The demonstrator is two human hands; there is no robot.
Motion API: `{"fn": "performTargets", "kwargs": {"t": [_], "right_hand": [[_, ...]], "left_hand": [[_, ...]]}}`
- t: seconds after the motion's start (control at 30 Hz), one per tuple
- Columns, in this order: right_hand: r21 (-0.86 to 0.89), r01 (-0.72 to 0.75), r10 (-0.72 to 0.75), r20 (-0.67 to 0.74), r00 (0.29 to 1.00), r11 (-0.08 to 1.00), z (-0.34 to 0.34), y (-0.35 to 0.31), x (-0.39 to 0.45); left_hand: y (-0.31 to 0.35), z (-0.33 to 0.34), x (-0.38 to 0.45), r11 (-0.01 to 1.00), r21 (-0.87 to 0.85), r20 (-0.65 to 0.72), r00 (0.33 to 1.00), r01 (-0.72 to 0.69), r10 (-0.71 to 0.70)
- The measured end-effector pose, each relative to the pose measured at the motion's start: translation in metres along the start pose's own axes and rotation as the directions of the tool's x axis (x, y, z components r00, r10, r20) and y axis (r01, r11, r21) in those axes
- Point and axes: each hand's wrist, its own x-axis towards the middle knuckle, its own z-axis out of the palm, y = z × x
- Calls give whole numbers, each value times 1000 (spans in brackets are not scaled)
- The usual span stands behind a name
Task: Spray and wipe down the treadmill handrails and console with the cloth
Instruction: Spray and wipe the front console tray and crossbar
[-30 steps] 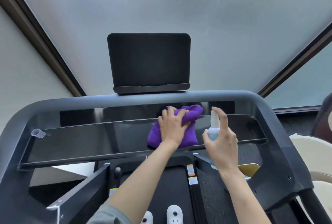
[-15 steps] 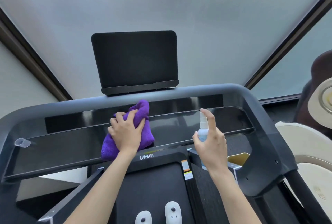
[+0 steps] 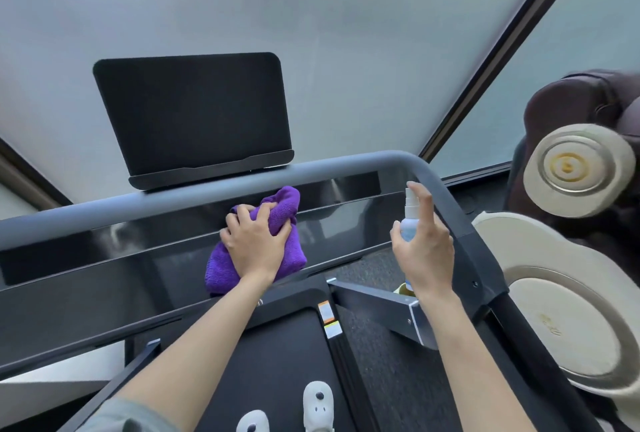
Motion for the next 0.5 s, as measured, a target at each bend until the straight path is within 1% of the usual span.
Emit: {"fn": "performTargets", "kwargs": {"t": [0.2, 0.4, 0.5], "right_hand": [[127, -73, 81, -55, 995, 989, 5, 3, 2], [42, -54, 56, -53, 997, 998, -5, 13, -4], [5, -98, 99, -52, 994, 995, -10, 22, -11]], "left_hand": [[-2, 4, -1, 999, -19, -60, 998, -25, 24], [-4, 7, 1, 999, -10, -75, 997, -38, 38], [-3, 7, 0, 999, -15, -81, 996, -30, 28]]}}
